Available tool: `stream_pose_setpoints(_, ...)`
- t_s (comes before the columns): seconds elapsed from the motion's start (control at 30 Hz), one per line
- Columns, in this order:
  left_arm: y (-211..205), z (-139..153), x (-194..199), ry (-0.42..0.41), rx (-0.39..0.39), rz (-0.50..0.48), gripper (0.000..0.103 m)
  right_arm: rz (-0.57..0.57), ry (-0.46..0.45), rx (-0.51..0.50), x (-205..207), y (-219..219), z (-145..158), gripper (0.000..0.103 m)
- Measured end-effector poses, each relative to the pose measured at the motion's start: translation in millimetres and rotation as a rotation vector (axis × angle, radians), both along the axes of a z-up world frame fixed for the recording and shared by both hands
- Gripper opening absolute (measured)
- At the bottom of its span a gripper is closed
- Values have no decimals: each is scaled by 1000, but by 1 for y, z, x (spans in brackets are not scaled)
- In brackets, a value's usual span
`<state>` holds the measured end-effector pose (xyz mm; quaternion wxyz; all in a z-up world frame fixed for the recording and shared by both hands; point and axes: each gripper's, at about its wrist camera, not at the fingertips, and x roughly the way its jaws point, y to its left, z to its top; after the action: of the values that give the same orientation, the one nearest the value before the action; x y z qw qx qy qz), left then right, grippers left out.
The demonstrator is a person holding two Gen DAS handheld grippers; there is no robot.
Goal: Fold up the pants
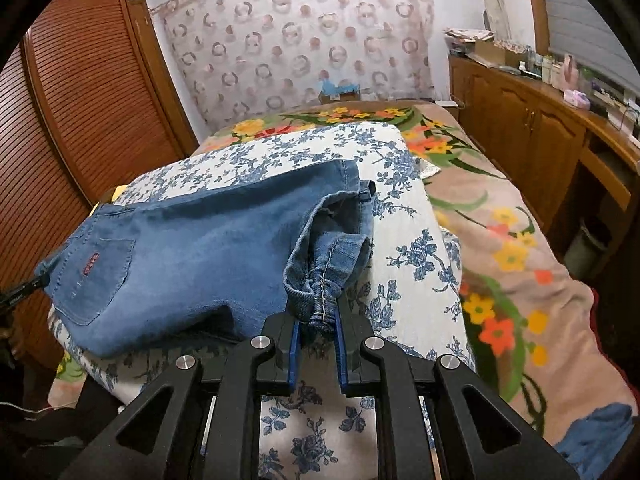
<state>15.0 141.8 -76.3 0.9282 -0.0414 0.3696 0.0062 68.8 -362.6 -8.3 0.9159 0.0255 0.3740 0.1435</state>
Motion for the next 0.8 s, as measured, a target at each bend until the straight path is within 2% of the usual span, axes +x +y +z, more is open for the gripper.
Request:
stream_pose_setpoints(0.27,-1,2,-7,-22,13,9,36,-16,-8,-40,-5,13,-4,16)
stream_pose_setpoints(0.33,-3,5,-10,-35,-1,-6,50,-15,-15,-37,-8,13,-3,19)
stream_pose_setpoints(0.4,-8,8,-11,-46,-3,-18,55,-18,-21,-44,-9,13,-3,23)
stream_pose_setpoints(0.47,-14,9,-10,-45,-5,-32,71,-18,-28,-54,-11,12,-2,29)
stream_pose_setpoints(0.5,-17,9,-9,-52,-11,-41,83,-21,-31,-61,-12,13,0,29)
stream_pose_setpoints(0.57,-24,9,-7,-55,-23,-60,83,-16,-41,-64,-14,12,2,34)
stream_pose_setpoints(0.8,-56,2,14,-58,-52,-129,83,-3,-53,-80,-16,11,3,36)
